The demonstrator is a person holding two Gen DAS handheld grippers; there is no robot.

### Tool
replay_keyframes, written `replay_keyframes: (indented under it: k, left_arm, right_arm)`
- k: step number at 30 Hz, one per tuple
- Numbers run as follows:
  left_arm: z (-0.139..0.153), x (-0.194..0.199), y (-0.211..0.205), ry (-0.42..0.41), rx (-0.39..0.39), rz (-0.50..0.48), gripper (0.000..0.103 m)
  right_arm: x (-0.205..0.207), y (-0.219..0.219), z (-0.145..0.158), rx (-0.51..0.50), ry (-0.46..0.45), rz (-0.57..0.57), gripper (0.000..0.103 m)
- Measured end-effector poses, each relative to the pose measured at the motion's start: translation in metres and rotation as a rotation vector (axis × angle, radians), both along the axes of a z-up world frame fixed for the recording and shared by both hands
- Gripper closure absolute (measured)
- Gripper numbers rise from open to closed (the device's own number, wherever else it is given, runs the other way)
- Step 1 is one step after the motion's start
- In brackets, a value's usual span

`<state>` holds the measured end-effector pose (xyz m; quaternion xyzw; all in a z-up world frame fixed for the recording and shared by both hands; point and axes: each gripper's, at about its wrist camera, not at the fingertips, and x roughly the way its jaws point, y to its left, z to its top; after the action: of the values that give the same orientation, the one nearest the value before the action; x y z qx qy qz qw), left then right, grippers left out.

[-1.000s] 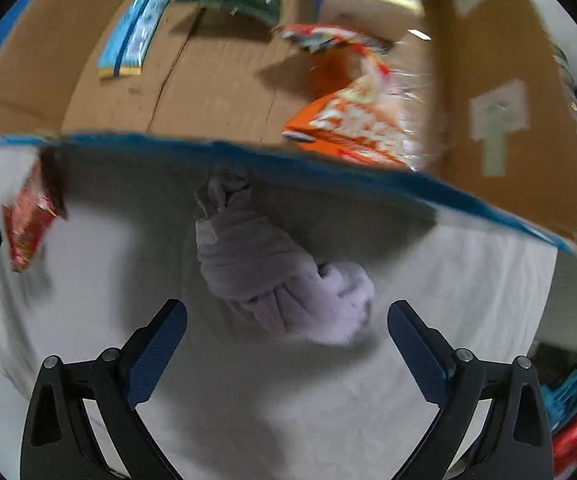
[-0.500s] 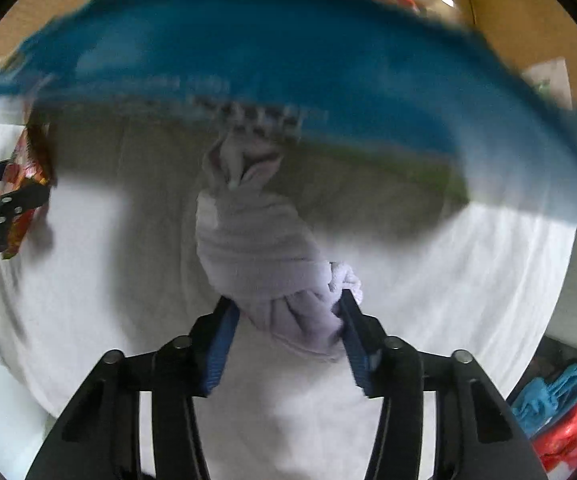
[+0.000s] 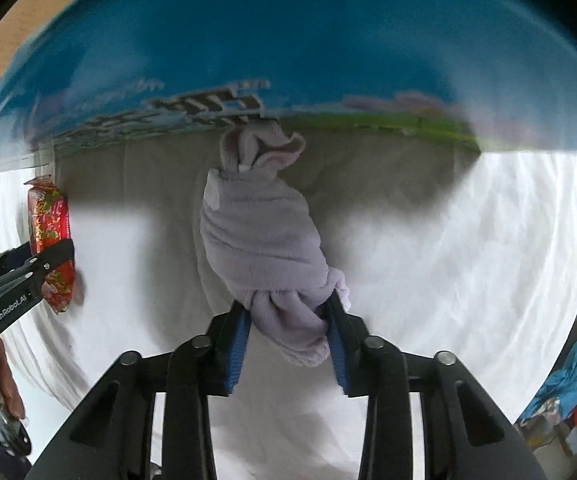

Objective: Organize soft objects
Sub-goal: 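Grasp the red-orange candy bag with the left tool while the right tool grasps the lilac cloth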

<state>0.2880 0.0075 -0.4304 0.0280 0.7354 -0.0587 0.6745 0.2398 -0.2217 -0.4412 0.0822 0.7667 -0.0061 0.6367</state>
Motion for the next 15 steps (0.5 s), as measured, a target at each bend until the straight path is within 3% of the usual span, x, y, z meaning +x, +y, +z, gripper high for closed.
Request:
replay_keyframes:
  k: [3,11,14,15]
  left_arm:
    - [0.004,-0.016,0.0,0.007,-0.025,0.031,0.058]
    - [0.018,-0.092,-0.031,0.016,-0.049,-0.006,0.058]
    - [0.008,-0.105,-0.045,0.023,-0.015,-0.023,0.058]
    - [0.002,-0.106,-0.048,0.036,-0.006,-0.021,0.058]
  right_arm:
    - [-0.018,-0.003,0.007,0.027,-0.003,-0.022,0.074]
    - [-0.084,-0.019,0.009,0.203,0.09,-0.12,0.073]
    - [-0.092,-0.019,0.005,0.183,0.088,-0.116,0.056]
    - [-0.093,-0.02,0.007,0.155,0.07,-0.115,0.043]
